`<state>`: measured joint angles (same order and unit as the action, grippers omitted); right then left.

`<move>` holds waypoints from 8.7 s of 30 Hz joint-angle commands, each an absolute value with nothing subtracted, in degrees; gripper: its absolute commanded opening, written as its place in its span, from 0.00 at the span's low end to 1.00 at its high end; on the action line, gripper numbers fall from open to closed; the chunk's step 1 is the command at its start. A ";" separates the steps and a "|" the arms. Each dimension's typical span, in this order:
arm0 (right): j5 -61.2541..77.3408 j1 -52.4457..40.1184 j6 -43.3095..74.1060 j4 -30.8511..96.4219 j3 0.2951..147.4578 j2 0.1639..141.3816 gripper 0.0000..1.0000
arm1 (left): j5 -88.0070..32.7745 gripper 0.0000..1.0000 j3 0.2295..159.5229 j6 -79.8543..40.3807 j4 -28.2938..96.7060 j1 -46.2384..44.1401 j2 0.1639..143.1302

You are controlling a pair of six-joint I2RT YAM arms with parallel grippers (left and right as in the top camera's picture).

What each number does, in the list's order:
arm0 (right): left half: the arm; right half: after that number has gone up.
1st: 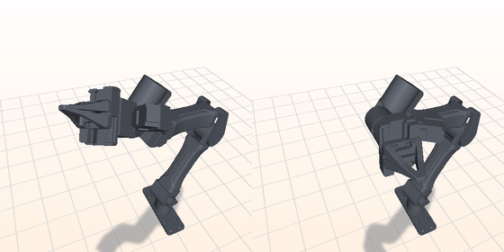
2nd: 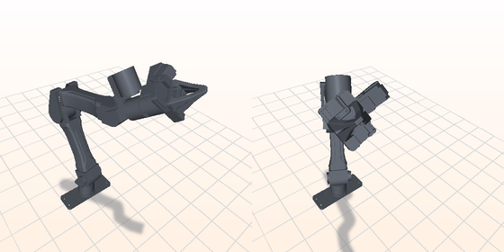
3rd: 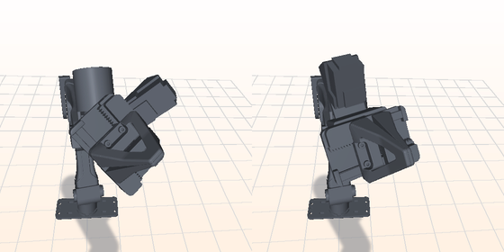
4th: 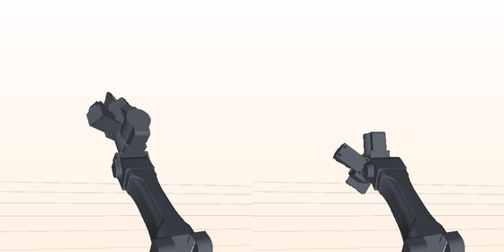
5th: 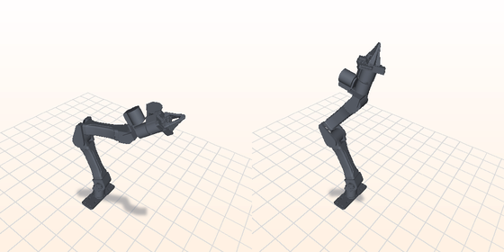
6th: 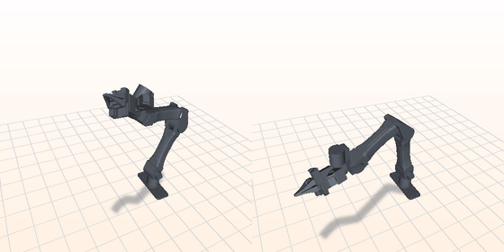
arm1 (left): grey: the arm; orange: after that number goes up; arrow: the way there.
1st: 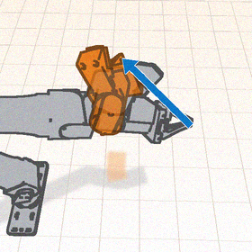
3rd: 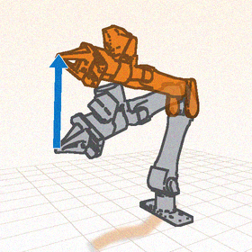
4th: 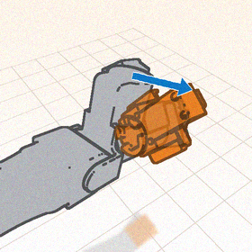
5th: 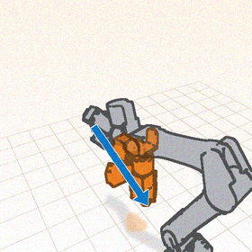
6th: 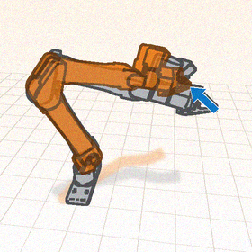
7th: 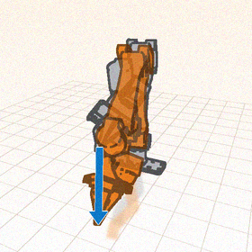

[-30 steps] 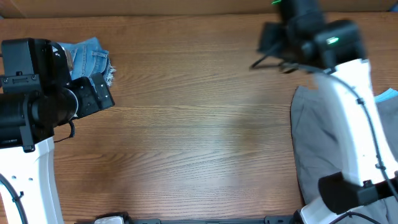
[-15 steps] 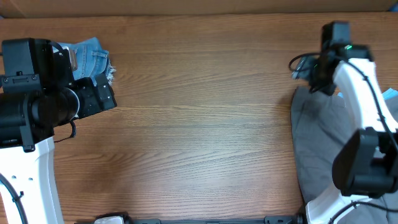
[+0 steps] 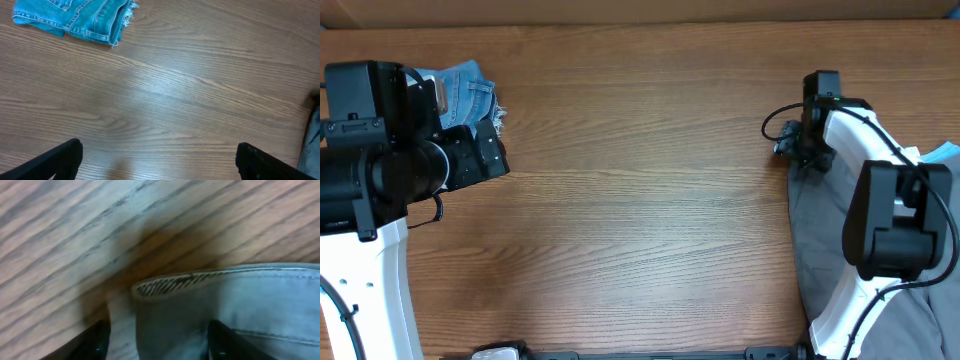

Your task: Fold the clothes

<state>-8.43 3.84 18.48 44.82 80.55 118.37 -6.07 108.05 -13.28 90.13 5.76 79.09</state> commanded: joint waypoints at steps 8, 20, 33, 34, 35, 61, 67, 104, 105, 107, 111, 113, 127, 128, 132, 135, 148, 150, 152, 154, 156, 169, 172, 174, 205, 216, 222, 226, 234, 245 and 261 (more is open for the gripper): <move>-20.16 3.40 24.16 52.14 85.27 119.20 0.04 | -7.40 1.00 108.05 -11.94 90.08 5.98 79.40; -17.34 2.55 23.38 71.29 112.88 107.77 0.04 | -6.90 1.00 108.07 -12.05 90.65 6.00 79.37; -2.22 -27.00 16.47 74.41 128.64 102.08 0.04 | 1.13 1.00 119.11 -12.45 93.78 8.95 79.33; -2.44 -30.83 16.47 74.81 128.64 102.63 0.04 | 1.08 1.00 120.57 -12.47 94.28 9.69 79.33; -2.55 -34.54 16.45 75.18 128.64 103.09 0.07 | 1.06 1.00 122.21 -12.64 94.83 10.61 79.33; -17.76 -31.68 30.33 77.91 128.73 79.09 0.79 | -7.99 1.00 114.37 -2.17 85.49 -10.83 87.42; -17.78 -31.68 30.28 79.09 128.70 75.57 0.80 | -8.05 0.98 111.48 -1.28 73.78 -19.27 101.32; -20.97 -31.68 30.76 92.36 128.64 79.85 0.75 | -14.44 0.04 111.57 -4.32 43.64 -22.09 142.41; -20.97 -31.68 30.76 92.36 128.64 79.85 0.75 | -14.39 0.04 111.68 -4.36 43.70 -21.56 142.39; -20.97 -31.68 30.76 92.36 128.64 79.85 0.75 | -12.08 0.04 112.27 -6.22 44.64 -20.16 142.39; -20.97 -31.68 30.76 92.40 128.64 79.85 0.72 | -2.00 0.04 116.46 -12.25 49.95 -14.92 142.39; -20.99 -31.68 31.00 92.51 128.64 79.88 0.72 | 0.89 0.04 119.72 -13.52 52.82 -11.42 142.39; -21.02 -31.66 32.62 94.17 128.64 81.32 0.72 | -22.06 0.42 139.81 -16.80 61.82 5.02 142.34; -20.97 -31.42 33.32 94.50 128.64 81.58 0.73 | -22.00 0.43 141.14 -15.49 63.13 5.02 142.32; -20.84 -29.04 34.85 96.27 128.64 83.22 0.76 | -20.16 0.48 147.61 -13.52 69.19 4.75 141.47; -18.31 -26.04 34.20 97.03 128.33 85.23 0.80 | -19.31 0.48 152.62 -12.23 72.75 4.45 139.76; -7.97 -17.80 26.30 91.24 118.96 105.30 0.87 | -8.40 0.55 161.95 -10.24 90.43 4.10 121.99; -5.67 -16.32 24.08 88.86 117.03 108.92 0.86 | -7.40 0.56 161.95 -10.24 92.92 3.88 119.87; -1.83 -14.61 22.02 86.89 114.85 112.49 0.84 | -5.87 0.56 161.95 -10.04 94.80 3.60 118.08; 2.85 -12.71 19.05 84.55 112.16 116.40 0.80 | -3.55 0.56 161.93 -9.98 96.79 3.16 116.09; 5.87 -11.66 17.26 82.74 110.41 118.26 0.76 | -3.70 0.57 161.69 -9.17 96.79 2.83 114.83; 25.36 -5.26 9.93 61.36 87.88 121.34 0.68 | -2.33 0.60 161.69 -8.25 96.82 -2.83 109.58; 25.61 -5.28 9.58 59.31 84.05 121.34 0.65 | -1.04 0.61 161.66 -7.18 96.82 -4.21 109.58; 25.58 -5.28 8.40 58.11 82.43 121.34 0.54 | 0.45 0.61 161.42 -7.03 96.79 -4.99 109.58; 26.65 7.73 4.49 75.57 100.57 113.12 0.56 | 4.03 0.70 160.75 -4.23 96.82 -6.07 102.32; 16.03 -3.07 14.02 82.85 100.57 97.76 0.63 | 9.89 0.83 137.73 -8.91 96.79 -4.97 91.66; 11.84 -7.16 18.26 86.35 99.61 93.91 0.71 | 6.52 0.83 122.06 -11.94 96.62 -3.11 91.83; 11.60 -7.35 18.31 85.60 93.56 93.91 0.71 | 6.66 0.83 110.67 -11.99 93.82 -1.80 93.23; 14.63 -7.33 20.01 78.15 72.01 93.93 0.61 | 6.55 0.82 92.49 -14.20 85.84 1.26 95.85; 21.74 -7.29 24.32 60.90 50.68 93.93 0.60 | 5.17 0.83 77.89 -15.62 76.38 11.64 96.12; 25.04 -7.27 30.26 52.99 44.34 93.91 0.24 | 2.94 0.85 74.39 -14.52 71.70 15.31 96.12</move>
